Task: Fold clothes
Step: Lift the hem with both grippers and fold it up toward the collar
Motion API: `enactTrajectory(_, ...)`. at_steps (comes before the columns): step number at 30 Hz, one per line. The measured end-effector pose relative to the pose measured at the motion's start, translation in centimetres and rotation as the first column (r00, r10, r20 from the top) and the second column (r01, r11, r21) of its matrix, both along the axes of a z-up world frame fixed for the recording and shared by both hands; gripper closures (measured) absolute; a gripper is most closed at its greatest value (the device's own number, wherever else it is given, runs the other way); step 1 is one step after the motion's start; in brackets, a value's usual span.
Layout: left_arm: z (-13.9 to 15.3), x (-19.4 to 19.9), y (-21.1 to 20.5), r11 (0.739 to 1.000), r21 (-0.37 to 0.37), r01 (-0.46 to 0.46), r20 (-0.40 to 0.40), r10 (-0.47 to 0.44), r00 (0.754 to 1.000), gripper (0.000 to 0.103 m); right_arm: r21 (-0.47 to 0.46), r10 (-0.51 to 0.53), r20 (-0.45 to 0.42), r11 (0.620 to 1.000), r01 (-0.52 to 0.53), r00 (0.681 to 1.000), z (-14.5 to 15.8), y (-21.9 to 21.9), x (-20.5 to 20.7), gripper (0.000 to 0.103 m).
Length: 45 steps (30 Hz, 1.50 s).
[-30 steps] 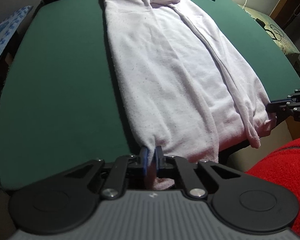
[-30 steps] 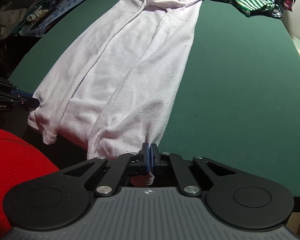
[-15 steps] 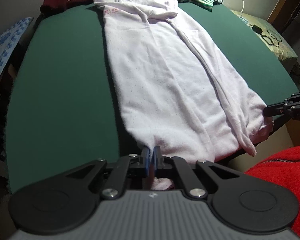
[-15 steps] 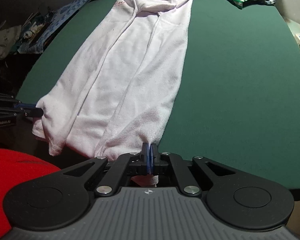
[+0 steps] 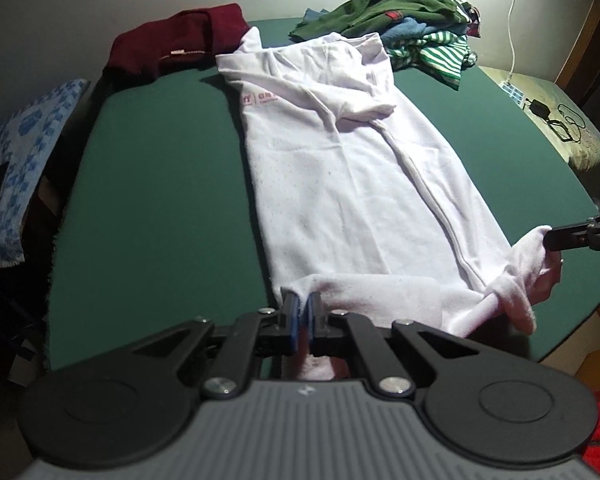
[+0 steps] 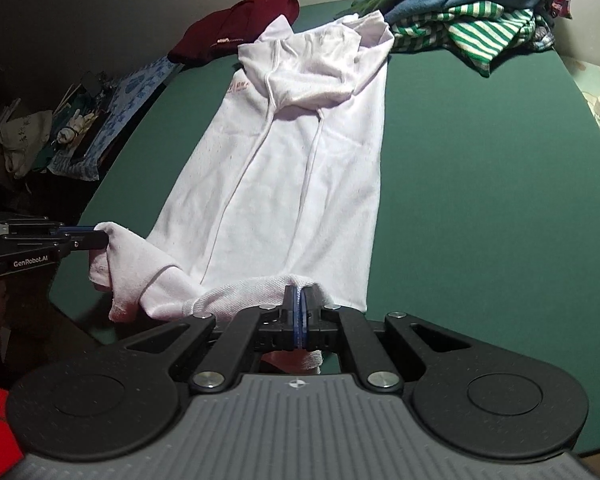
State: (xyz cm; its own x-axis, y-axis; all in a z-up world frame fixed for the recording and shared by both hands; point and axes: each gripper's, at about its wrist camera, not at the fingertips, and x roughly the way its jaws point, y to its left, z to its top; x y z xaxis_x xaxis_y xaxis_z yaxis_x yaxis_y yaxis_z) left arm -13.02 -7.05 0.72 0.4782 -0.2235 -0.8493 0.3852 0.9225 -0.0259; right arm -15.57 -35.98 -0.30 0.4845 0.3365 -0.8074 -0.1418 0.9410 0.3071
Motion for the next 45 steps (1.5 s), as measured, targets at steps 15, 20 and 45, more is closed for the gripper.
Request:
enactTrajectory(15, -1.5, 10.2, -1.2, 0.999, 0.031, -0.008, 0.026, 0.007, 1.0, 0.102, -0.044, -0.104, 0.063, 0.993, 0.107, 0.993, -1.3, -1.3, 10.2, 0.102)
enactTrajectory(20, -3.5, 12.9, -1.1, 1.0, 0.013, 0.001, -0.035, 0.0, 0.999, 0.098, -0.101, -0.092, 0.048, 0.99, 0.096, 0.995, -2.8, -0.8, 12.5, 0.102)
enactTrajectory(45, -5.7, 6.3, -2.0, 0.885, 0.252, 0.391, 0.055, -0.417, 0.907, 0.063, -0.674, 0.537, 0.129, 0.664, -0.324, 0.834, -5.2, 7.9, 5.9, 0.066)
